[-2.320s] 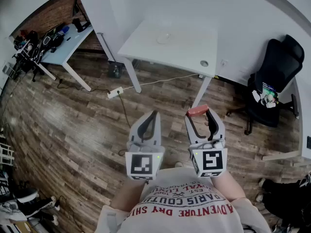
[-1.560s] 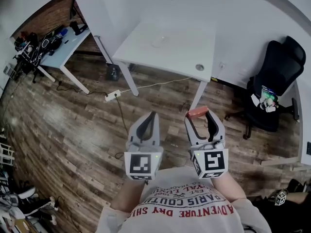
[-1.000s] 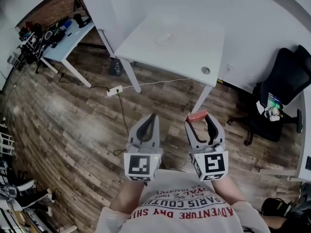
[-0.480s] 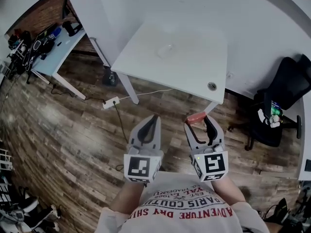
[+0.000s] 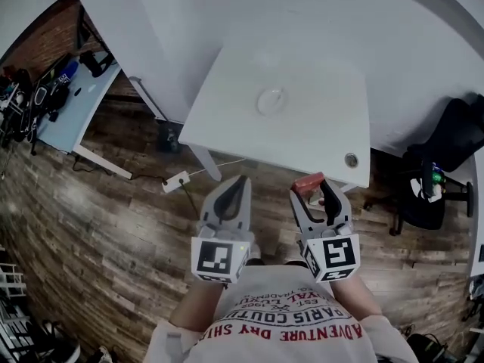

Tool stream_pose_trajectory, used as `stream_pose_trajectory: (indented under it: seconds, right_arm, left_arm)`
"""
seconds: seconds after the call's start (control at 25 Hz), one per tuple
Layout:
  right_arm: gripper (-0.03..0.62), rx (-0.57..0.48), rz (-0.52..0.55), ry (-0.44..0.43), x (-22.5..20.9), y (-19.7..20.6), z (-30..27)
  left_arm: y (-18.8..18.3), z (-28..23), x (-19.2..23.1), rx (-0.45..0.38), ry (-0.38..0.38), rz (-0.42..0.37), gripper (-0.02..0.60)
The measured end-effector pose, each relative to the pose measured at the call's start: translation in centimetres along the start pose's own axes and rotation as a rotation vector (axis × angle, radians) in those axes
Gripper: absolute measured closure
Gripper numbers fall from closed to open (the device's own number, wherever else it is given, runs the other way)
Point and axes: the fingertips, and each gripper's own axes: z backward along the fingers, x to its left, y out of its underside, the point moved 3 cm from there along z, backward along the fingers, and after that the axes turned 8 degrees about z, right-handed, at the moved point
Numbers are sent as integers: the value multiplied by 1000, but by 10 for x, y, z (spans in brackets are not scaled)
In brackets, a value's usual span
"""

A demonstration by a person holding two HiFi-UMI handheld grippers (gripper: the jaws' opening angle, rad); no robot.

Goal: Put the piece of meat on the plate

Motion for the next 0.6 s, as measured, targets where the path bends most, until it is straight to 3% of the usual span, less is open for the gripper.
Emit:
stream_pose_trajectory:
  seconds: [0.32, 0.6]
  right_arm:
    - [319, 53, -29, -7, -9, 4, -74]
    - [319, 50, -41, -37, -40, 7, -145]
  left_arm:
    - [18, -55, 50, 75, 15, 33, 574]
    - [18, -122, 84, 84, -10, 32, 574]
